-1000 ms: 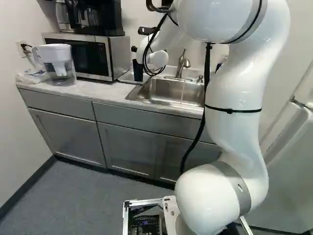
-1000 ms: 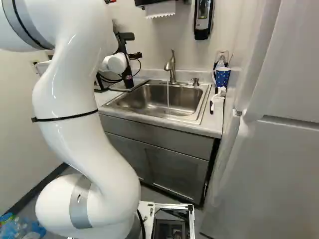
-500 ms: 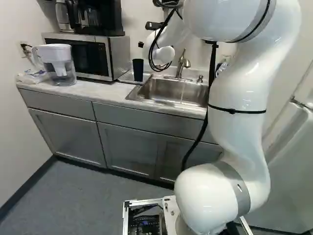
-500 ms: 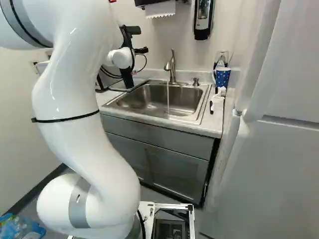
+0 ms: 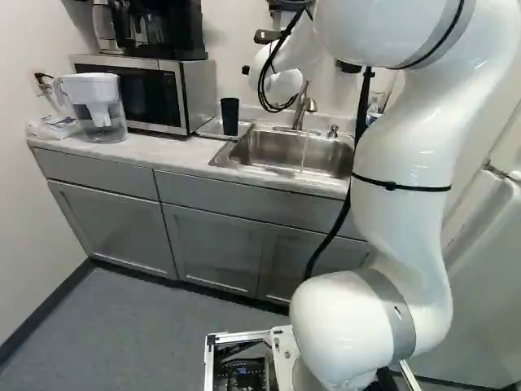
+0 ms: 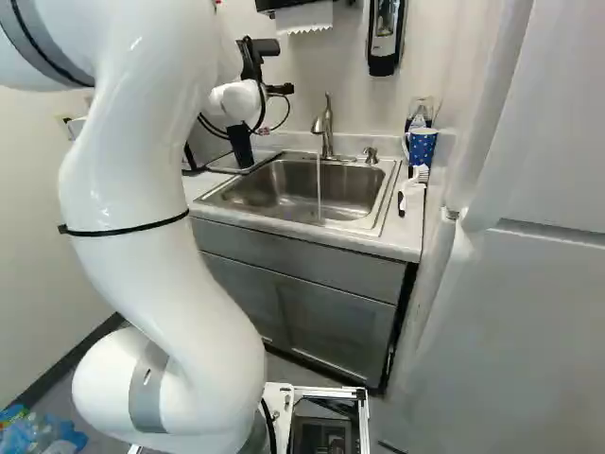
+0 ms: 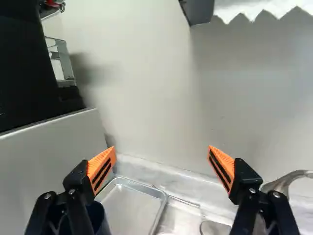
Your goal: Rinse the cup and place it in the tray
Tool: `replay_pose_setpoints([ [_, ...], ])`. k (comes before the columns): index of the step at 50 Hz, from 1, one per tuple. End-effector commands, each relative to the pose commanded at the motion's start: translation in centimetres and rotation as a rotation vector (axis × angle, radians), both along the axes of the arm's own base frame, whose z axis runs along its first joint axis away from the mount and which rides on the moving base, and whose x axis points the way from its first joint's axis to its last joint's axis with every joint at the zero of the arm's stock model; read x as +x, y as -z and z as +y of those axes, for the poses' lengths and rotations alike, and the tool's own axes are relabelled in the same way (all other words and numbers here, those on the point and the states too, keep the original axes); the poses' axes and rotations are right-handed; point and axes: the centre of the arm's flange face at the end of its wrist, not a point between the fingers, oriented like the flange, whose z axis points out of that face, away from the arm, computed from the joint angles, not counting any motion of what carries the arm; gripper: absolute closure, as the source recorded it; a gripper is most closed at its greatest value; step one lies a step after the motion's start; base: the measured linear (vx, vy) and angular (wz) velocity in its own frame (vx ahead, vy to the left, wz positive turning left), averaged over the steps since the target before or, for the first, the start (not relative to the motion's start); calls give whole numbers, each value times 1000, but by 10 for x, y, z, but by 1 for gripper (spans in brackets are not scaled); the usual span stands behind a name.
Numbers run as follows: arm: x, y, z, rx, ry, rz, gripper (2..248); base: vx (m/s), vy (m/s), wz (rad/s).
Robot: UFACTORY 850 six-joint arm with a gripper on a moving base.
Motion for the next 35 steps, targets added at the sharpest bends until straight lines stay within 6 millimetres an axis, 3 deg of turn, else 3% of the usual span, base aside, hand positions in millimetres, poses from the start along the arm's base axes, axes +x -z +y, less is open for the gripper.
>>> replay_pose_setpoints([
  [35, -1, -33, -56, 0, 87, 2, 3, 0, 0, 0],
])
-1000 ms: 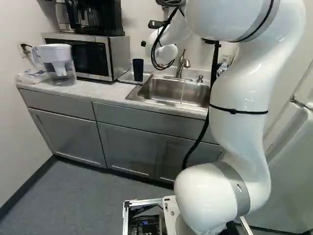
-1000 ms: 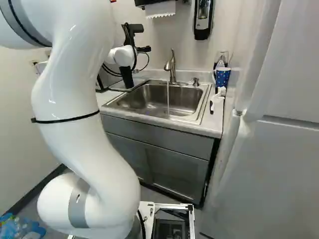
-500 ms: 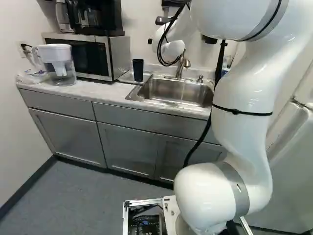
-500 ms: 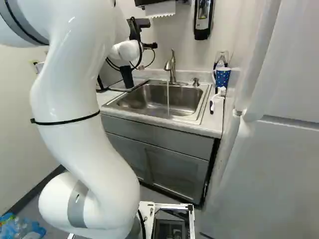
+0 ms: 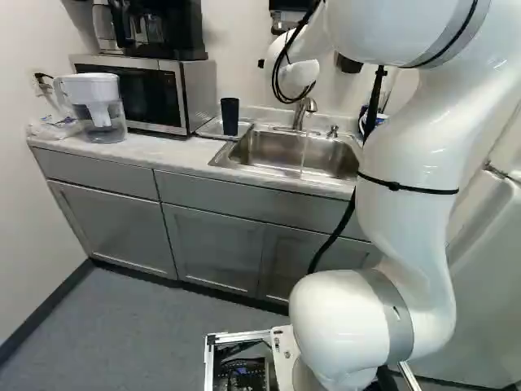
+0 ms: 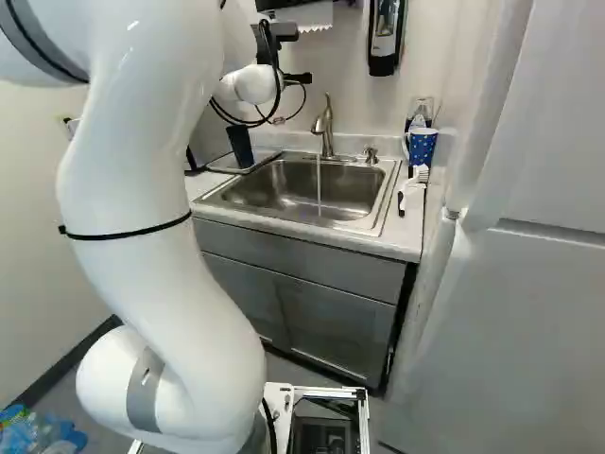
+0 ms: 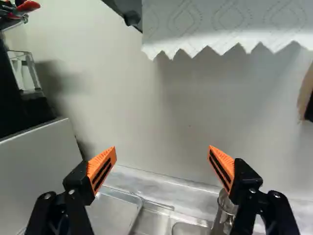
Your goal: Rinse the cup and place it in the tray
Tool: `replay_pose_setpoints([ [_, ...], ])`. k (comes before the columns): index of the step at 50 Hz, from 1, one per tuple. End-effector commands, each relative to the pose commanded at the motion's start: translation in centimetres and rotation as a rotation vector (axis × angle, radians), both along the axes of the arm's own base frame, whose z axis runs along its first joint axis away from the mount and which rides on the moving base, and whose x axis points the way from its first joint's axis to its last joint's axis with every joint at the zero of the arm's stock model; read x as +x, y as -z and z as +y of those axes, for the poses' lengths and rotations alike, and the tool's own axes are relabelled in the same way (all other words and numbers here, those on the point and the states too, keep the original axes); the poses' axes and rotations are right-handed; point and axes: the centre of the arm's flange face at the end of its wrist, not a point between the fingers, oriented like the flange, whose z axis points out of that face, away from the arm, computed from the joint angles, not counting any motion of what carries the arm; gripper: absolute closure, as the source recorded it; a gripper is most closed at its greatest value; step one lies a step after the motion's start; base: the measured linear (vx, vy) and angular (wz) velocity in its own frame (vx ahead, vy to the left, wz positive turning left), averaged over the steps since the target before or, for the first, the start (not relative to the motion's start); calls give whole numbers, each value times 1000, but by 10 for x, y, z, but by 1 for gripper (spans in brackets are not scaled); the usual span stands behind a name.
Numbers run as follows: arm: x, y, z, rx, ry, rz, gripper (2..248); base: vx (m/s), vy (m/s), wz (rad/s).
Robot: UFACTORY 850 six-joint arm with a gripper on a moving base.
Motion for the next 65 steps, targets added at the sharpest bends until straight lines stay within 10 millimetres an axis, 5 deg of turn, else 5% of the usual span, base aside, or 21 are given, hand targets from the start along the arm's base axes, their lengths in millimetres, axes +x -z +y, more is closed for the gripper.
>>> replay_pose_setpoints([
  [33, -2, -5, -51, 1, 80, 19, 3, 0, 0, 0],
  [65, 15, 4, -50, 7, 76, 104, 3, 0, 0, 0],
])
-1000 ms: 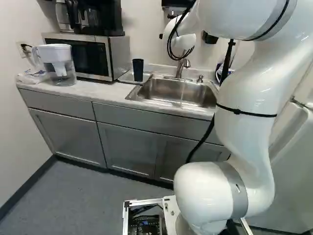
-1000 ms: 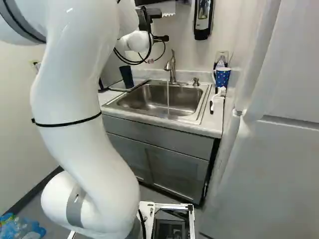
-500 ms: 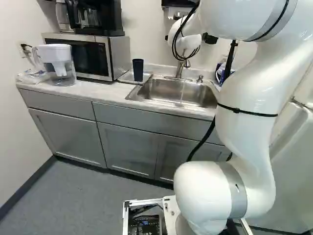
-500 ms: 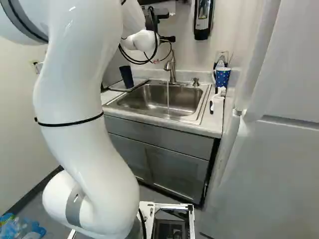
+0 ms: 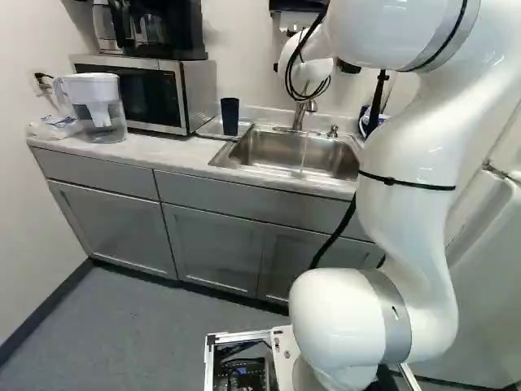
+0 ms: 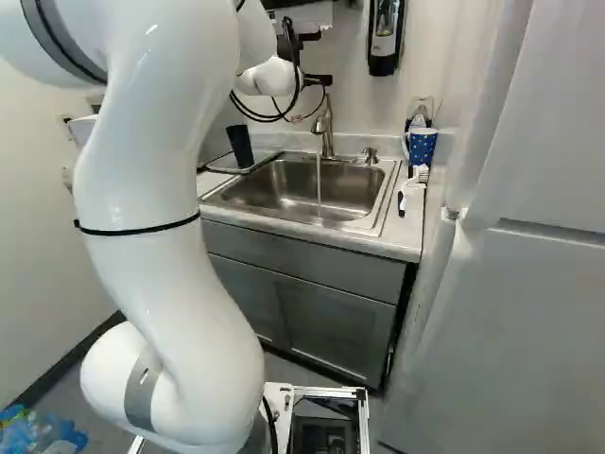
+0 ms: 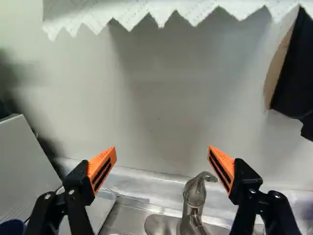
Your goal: Rinse the cup and place it in the tray
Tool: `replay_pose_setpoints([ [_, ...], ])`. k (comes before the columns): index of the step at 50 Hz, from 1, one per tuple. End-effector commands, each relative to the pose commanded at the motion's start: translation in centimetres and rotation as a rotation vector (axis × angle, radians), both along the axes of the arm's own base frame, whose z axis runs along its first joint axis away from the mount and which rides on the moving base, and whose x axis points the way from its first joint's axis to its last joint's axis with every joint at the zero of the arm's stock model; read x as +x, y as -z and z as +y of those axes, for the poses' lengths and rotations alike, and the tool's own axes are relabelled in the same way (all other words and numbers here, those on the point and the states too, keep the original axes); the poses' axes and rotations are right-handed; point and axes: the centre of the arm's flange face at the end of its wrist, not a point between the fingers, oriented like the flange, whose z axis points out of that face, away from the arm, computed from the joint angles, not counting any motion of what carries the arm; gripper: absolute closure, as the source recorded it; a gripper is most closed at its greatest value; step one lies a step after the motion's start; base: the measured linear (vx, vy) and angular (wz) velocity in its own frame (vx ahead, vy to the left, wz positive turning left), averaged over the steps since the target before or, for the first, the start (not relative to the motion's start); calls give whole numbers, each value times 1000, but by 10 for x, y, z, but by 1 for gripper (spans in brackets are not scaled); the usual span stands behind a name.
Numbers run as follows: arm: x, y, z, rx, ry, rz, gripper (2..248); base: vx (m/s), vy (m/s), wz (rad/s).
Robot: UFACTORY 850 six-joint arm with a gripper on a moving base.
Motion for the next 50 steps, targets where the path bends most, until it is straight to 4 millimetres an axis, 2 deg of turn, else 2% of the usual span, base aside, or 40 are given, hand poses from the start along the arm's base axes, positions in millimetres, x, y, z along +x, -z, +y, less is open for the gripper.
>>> replay_pose_setpoints([
  [22, 6, 3, -11, 3, 16, 26, 3, 0, 0, 0],
  [50, 6, 6, -4, 6, 5, 55, 3, 0, 0, 0],
])
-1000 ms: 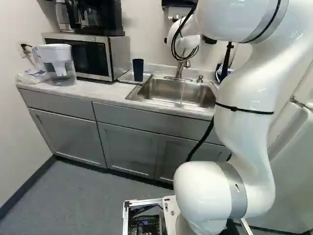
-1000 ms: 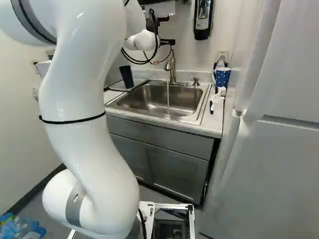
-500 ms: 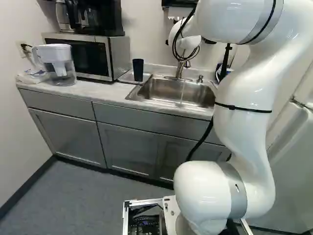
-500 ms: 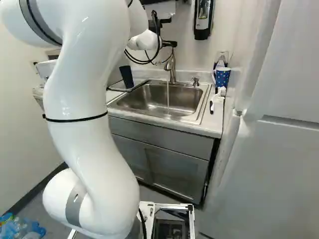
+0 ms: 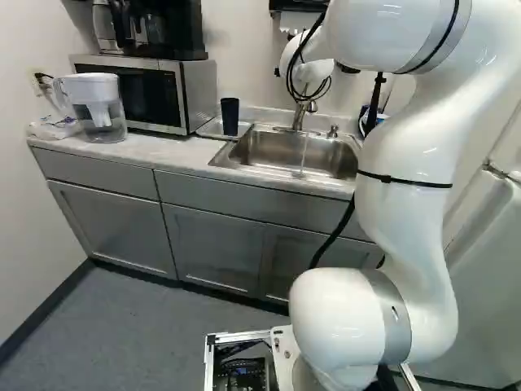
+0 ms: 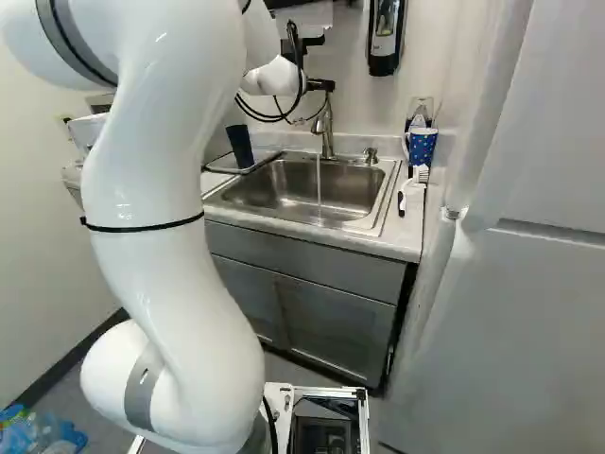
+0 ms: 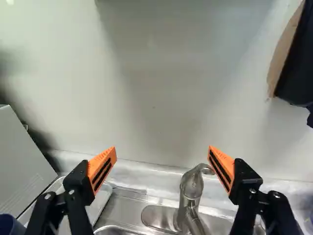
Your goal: Rinse the cup and place it in the tray
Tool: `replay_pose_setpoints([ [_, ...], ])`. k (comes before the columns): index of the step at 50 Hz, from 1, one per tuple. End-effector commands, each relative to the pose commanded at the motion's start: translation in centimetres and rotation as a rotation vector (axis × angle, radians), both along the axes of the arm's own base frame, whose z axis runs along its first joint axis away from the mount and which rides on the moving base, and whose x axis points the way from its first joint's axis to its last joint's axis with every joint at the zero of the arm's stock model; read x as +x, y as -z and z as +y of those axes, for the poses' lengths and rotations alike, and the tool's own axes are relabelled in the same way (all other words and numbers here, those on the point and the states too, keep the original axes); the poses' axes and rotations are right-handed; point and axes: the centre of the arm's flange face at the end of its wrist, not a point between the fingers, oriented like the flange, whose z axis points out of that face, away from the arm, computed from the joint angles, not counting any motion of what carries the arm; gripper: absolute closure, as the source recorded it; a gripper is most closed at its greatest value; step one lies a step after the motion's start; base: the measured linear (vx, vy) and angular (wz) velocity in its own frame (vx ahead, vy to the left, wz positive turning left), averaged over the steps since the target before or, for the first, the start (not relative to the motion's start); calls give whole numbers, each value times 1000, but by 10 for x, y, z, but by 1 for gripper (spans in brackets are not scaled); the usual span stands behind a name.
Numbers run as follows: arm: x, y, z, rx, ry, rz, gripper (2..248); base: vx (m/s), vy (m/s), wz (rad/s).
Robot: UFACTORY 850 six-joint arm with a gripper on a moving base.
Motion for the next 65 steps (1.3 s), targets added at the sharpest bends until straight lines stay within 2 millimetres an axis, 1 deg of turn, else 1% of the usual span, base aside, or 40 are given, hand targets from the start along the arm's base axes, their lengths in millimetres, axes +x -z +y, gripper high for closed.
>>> replay_pose_setpoints([
  [3, 0, 0, 3, 0, -4, 0, 3, 0, 0, 0],
  [38, -1, 1, 3, 2, -4, 17, 3, 0, 0, 0],
  [47, -7, 1, 6, 2, -8, 20, 3, 0, 0, 0],
  [57, -18, 0, 13, 2, -17, 24, 3, 0, 0, 0],
  [65, -24, -1, 14, 3, -18, 26, 3, 0, 0, 0],
])
